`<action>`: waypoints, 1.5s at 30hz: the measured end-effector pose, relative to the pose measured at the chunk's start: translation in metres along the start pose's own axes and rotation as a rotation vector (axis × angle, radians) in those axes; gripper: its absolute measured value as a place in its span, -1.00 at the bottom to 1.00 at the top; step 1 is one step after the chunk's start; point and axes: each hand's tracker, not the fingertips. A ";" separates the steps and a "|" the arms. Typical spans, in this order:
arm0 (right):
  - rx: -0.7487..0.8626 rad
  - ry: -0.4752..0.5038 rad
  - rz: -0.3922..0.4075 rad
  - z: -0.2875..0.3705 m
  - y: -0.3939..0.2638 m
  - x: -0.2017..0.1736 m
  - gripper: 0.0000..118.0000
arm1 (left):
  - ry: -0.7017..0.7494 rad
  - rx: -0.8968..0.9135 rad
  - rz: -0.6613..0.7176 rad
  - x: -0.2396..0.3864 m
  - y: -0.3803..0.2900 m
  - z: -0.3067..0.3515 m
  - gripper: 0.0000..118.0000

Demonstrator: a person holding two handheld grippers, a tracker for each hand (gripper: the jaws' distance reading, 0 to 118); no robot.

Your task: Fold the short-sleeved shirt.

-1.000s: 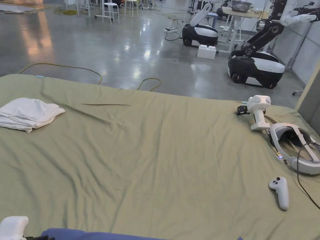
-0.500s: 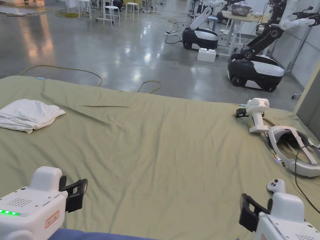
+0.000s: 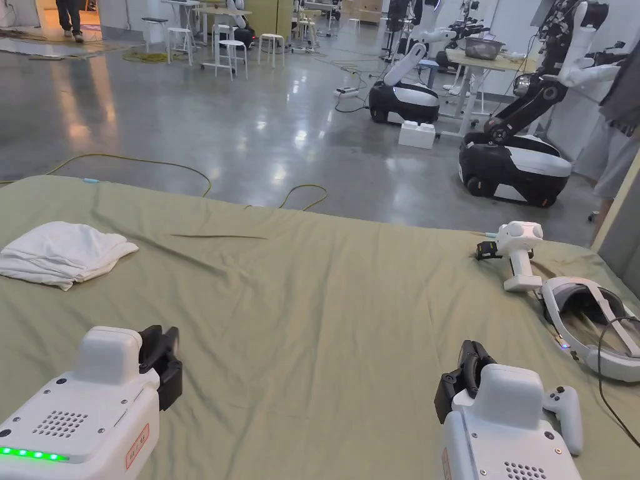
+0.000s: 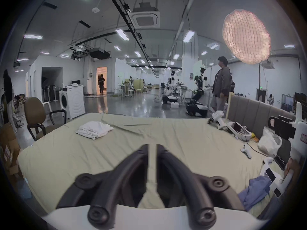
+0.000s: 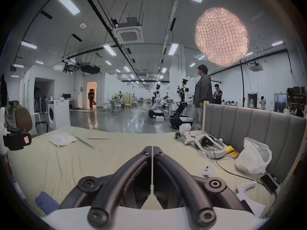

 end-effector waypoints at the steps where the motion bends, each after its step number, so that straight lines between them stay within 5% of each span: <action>1: 0.008 0.015 -0.011 0.000 0.001 0.000 -1.00 | 0.039 0.021 -0.003 0.000 0.000 0.002 -0.92; 12: -0.042 0.022 0.017 -0.008 -0.001 -0.004 -1.00 | 0.035 -0.103 0.045 -0.049 -0.014 0.005 -0.95; 25: -0.194 0.063 0.023 -0.019 -0.026 -0.006 -1.00 | -0.169 -0.763 0.372 -0.162 -0.095 -0.024 -0.95; 27: -0.211 0.070 0.026 -0.019 -0.029 -0.008 -1.00 | -0.178 -0.779 0.427 -0.166 -0.105 -0.026 -0.75; 30: -0.233 0.078 0.032 -0.019 -0.033 -0.008 -1.00 | -0.255 -0.834 0.579 -0.183 -0.122 -0.038 0.04; 38: -0.257 0.076 0.057 -0.016 -0.038 -0.003 -1.00 | -0.356 -0.923 0.678 -0.200 -0.159 -0.056 0.08; 45: -0.280 0.065 0.038 -0.015 -0.040 -0.001 -1.00 | -0.596 -0.951 0.946 -0.185 -0.176 -0.053 0.07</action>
